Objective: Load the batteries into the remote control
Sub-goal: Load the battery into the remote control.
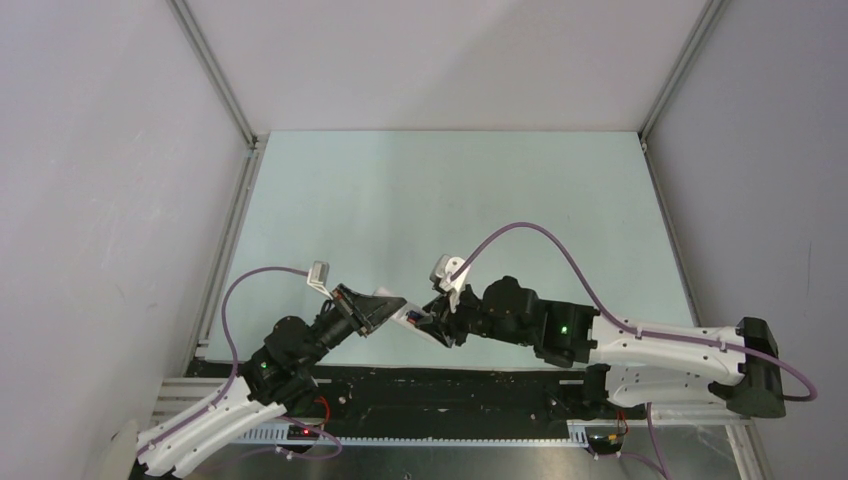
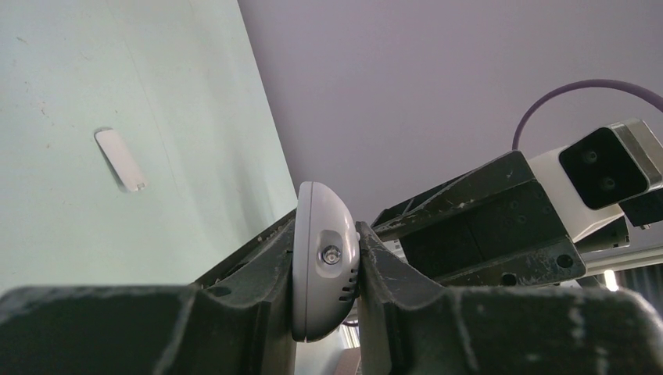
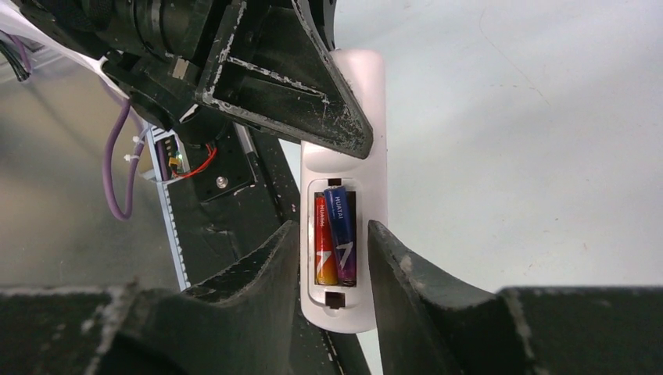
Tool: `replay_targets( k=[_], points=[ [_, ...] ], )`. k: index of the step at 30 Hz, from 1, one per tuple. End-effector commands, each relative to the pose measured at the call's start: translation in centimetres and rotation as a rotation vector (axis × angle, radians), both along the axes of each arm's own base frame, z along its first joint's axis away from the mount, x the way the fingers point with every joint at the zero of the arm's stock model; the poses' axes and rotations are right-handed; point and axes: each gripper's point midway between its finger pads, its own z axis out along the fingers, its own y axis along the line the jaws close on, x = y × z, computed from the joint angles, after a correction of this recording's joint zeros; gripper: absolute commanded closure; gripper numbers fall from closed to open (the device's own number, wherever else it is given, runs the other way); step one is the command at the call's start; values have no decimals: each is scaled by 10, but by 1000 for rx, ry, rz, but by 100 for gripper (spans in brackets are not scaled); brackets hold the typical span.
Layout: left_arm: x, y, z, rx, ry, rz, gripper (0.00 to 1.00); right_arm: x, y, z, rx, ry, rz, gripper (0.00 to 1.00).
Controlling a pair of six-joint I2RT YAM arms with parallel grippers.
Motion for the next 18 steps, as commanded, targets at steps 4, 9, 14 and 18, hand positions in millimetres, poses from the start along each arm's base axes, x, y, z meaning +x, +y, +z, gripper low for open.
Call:
replay_targets(
  k=[4,9,14,18],
  points=[
    [-7,-5,19,-81,14,-47,100,3,-8,45,97,-98,-1,56],
    [-10,-7,21,-89,31,-72,100,-2,-12,51,94,-157,36,58],
    [-17,-13,24,-74,38,-124,100,-16,-8,51,69,-249,163,70],
    [-19,-17,23,-55,40,-148,100,-22,-5,53,71,-307,241,73]
  ],
)
